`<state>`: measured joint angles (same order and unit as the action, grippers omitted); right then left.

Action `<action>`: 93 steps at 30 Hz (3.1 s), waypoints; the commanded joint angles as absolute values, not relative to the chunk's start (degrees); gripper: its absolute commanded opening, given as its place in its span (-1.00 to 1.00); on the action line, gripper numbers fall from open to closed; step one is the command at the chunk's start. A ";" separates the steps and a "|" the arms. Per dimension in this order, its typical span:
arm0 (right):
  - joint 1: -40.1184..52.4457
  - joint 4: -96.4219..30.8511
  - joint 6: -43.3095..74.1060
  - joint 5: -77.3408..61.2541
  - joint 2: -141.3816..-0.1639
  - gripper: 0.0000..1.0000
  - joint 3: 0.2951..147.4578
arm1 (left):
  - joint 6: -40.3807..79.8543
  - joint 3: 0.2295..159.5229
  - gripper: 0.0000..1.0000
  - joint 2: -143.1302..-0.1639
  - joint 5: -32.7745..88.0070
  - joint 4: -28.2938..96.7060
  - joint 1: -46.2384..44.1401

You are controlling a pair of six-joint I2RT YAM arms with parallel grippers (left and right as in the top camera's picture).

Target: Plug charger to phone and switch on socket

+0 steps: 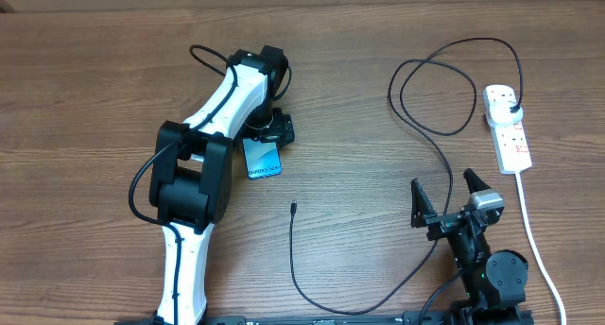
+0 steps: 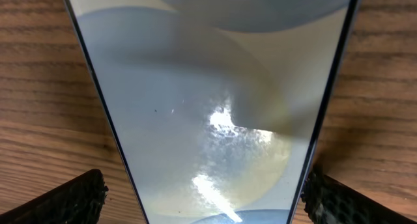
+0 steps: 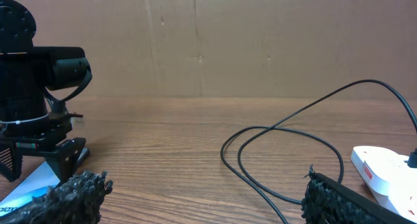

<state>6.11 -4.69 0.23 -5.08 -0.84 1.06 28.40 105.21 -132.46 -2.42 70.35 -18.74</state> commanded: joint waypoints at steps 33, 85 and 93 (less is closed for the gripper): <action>6.37 -4.45 0.12 -4.62 -0.14 1.00 0.45 | 28.10 102.35 0.96 -133.73 -3.42 68.51 -19.64; 6.37 -4.45 0.12 -4.62 -0.14 1.00 0.45 | 22.28 94.24 0.64 -130.58 1.15 67.68 -21.78; 6.37 -4.43 0.12 -4.62 -0.14 1.00 0.45 | 21.39 94.35 0.95 -125.58 1.78 67.31 -21.76</action>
<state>6.09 -4.69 0.23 -5.10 -0.84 1.06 22.04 95.57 -127.72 2.52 67.53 -21.04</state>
